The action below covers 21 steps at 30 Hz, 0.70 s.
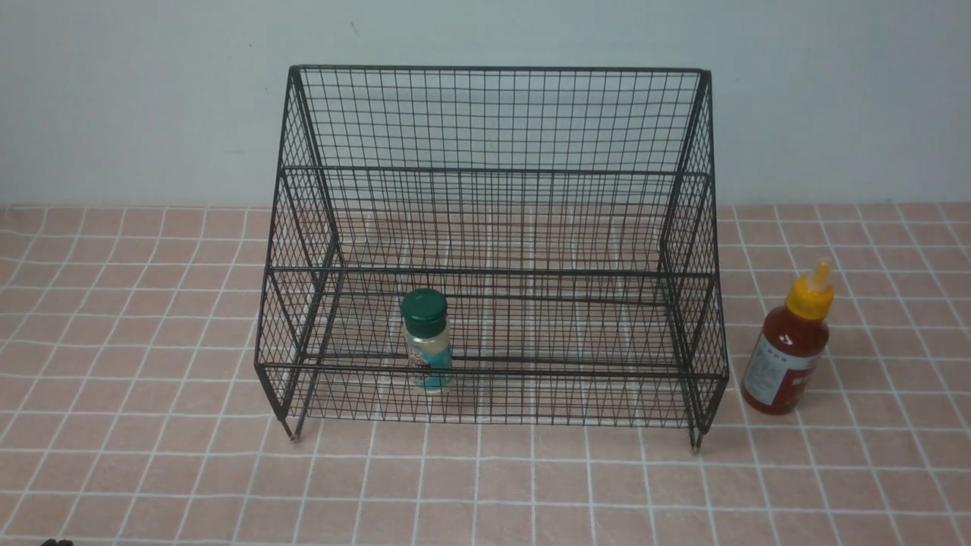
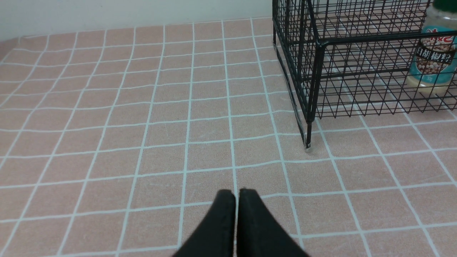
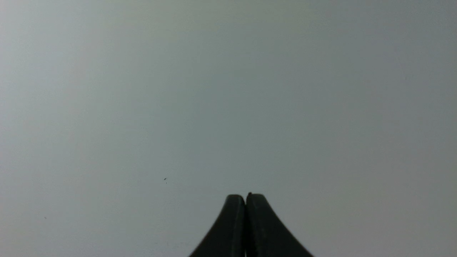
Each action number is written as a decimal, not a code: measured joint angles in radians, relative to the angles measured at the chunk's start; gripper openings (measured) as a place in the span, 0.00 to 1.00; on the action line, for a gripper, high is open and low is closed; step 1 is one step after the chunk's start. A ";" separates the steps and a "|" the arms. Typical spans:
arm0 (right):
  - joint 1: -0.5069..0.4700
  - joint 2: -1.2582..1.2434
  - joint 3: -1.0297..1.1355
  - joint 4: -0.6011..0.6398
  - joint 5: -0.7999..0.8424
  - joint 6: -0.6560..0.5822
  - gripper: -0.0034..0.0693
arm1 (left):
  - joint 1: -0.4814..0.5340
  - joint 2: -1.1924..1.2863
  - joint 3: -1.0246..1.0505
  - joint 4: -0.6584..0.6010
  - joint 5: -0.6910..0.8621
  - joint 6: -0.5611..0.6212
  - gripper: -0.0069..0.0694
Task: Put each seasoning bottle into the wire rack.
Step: Use the right arm to grab the condiment bottle closest to it
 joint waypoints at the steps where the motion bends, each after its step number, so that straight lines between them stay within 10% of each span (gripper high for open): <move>1: 0.000 0.086 -0.034 -0.017 -0.013 0.000 0.03 | 0.000 0.000 0.000 0.000 0.000 0.000 0.08; 11: 0.000 0.617 -0.054 -0.088 -0.349 -0.004 0.09 | 0.000 0.000 0.000 0.000 0.000 0.000 0.08; 21: 0.000 1.115 -0.093 -0.091 -0.687 -0.011 0.54 | 0.000 0.000 0.000 0.000 0.000 0.000 0.08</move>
